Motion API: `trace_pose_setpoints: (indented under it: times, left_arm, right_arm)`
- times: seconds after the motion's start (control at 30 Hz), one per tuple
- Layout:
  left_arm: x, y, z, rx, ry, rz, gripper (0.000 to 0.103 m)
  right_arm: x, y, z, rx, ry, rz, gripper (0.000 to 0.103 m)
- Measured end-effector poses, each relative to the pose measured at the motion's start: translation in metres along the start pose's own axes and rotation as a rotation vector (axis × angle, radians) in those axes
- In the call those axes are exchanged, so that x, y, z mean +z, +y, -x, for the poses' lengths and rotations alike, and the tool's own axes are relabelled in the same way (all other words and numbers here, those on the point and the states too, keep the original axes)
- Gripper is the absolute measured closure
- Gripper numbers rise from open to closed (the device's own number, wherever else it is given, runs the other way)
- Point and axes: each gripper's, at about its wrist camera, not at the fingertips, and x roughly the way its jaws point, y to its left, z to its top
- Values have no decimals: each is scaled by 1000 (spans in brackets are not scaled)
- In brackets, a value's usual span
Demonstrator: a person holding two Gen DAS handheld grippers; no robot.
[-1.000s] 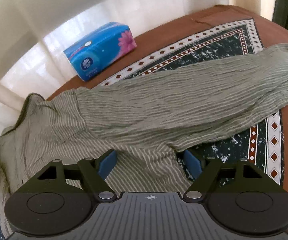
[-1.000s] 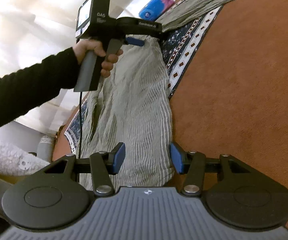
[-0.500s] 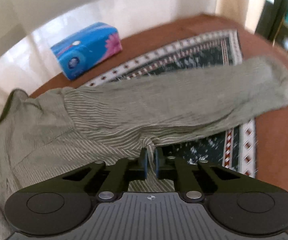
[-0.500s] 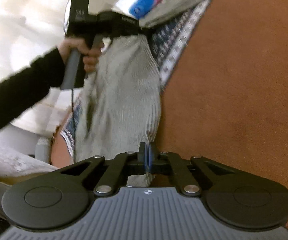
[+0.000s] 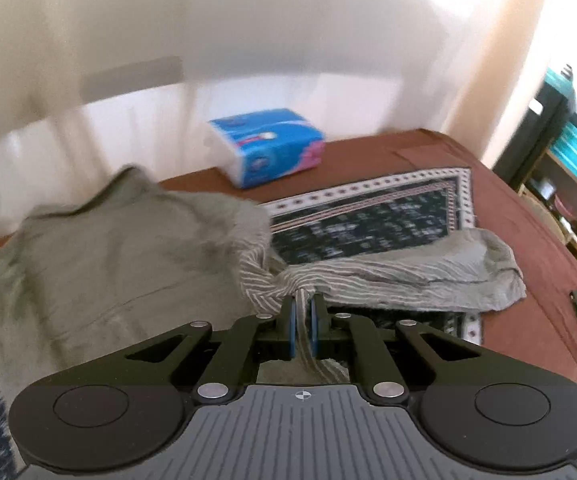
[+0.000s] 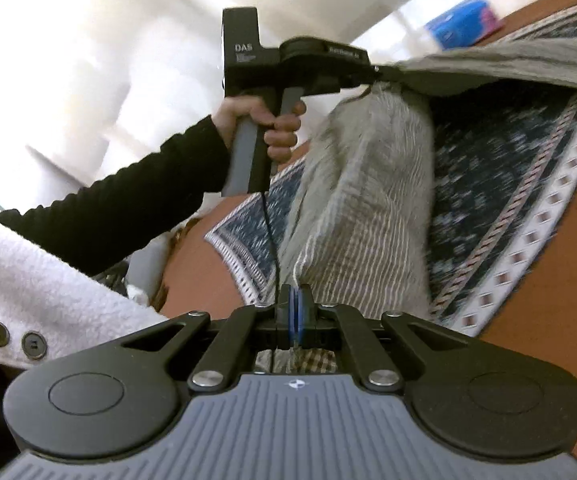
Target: Fold clothes
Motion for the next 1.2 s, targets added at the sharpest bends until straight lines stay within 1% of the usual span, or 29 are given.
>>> trace_pose_setpoints:
  times: [0.13,0.27,0.47,0.57,0.6,0.63,0.67,0.7,0.77,0.83,0.9,0.93,0.97,1.0,1.07,1.1,1.17,1.2]
  left_arm:
    - [-14,31,6,26,10,47,101]
    - [-25,53,0,38,29,70,101]
    - [-42,68,-9,49,44,73,100]
    - [-49,74,-12,58,51,69,98]
    - [-52,75,-13,66,56,58,96]
    - [-54,76,-14,77,61,46,88]
    - [-56,76,-16,89,66,35,78]
    - [-58,77,-16,100,68,26,73]
    - [-62,78,-17,115,70,18,50]
    - [-63,80,-15,113,71,21,41]
    - [-64,82,-13,109,72,26,38]
    - [-63,84,-11,105,71,34,35]
    - [-62,86,-7,99,71,46,32]
    - [-61,89,-2,87,70,60,32]
    - [-58,96,12,70,55,95,30]
    - [-57,99,21,70,42,112,30]
    - [-54,104,42,66,8,138,30]
    - [-54,105,55,57,-14,144,30]
  right_arm:
    - [-10,7,-32,13,67,3,101]
    - [-16,9,-65,-2,130,16,101]
    - [-29,7,-109,-52,229,57,100]
    - [-33,5,-126,-74,261,62,99]
    - [-35,5,-129,-81,268,67,99]
    - [-36,5,-133,-88,275,72,98]
    - [-38,5,-137,-95,284,77,98]
    - [-39,5,-139,-100,293,81,97]
    - [-42,3,-144,-106,306,81,96]
    - [-44,2,-146,-111,312,81,96]
    - [-45,2,-145,-111,316,74,95]
    - [-45,4,-143,-108,324,70,93]
    - [-45,6,-142,-102,338,74,89]
    - [-45,9,-141,-95,352,77,82]
    - [-44,17,-135,-56,391,94,77]
    - [-41,22,-129,-35,402,112,77]
    - [-33,31,-110,-51,385,173,77]
    - [-27,31,-99,-82,350,184,77]
